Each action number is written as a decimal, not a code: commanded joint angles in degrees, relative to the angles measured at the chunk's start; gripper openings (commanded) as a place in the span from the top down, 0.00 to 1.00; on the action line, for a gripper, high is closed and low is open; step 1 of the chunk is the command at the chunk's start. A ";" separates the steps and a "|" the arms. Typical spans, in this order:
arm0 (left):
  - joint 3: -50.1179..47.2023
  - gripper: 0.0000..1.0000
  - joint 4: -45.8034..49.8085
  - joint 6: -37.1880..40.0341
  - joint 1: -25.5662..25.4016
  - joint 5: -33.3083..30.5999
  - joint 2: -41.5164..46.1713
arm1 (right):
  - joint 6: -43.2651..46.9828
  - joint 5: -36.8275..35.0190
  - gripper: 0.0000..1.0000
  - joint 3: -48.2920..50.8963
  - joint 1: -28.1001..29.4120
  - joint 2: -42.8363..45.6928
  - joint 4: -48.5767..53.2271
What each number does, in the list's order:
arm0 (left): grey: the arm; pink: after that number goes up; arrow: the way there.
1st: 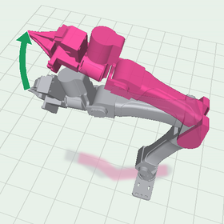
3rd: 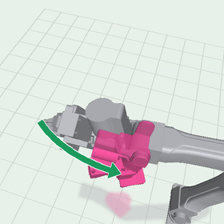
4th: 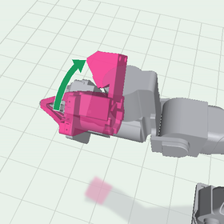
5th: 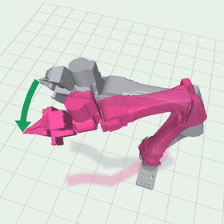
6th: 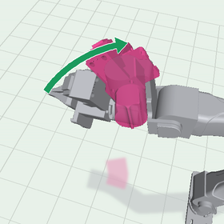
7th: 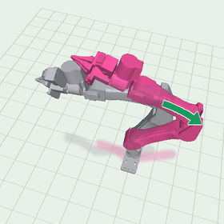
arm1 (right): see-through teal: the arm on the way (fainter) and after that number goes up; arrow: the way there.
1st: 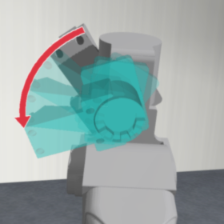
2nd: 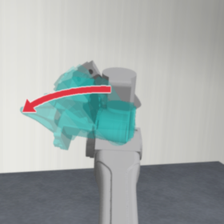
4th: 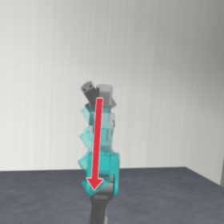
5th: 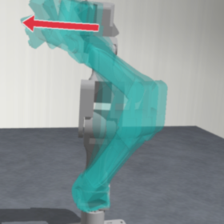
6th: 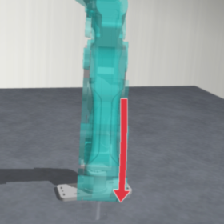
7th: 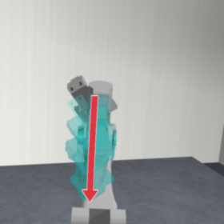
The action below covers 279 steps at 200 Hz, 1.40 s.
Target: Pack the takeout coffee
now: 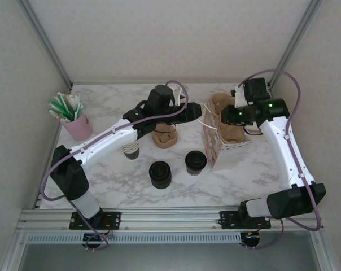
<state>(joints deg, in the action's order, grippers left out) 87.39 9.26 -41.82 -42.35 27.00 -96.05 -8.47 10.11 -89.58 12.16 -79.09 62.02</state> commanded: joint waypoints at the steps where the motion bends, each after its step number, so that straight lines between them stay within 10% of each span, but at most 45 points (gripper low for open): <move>1: 2.41 0.49 0.50 0.60 -0.53 0.33 -1.06 | 0.65 -1.06 0.70 0.35 0.65 -0.37 0.36; 85: 2.94 0.50 0.17 0.69 -0.57 0.42 -1.06 | 0.47 -4.54 0.71 0.72 2.02 -2.38 1.52; 215: 4.01 1.00 -0.25 0.16 -0.60 -0.51 -2.88 | 0.30 -7.07 0.72 1.03 4.71 0.77 2.67; 279: 3.79 1.00 -0.42 -1.22 -0.45 -5.47 -3.22 | 0.21 -7.68 0.72 1.77 5.67 2.82 3.16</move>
<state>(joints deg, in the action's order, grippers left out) 89.60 9.19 -42.28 -42.35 24.91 -98.74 -8.47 3.44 -88.38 17.17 -78.65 63.77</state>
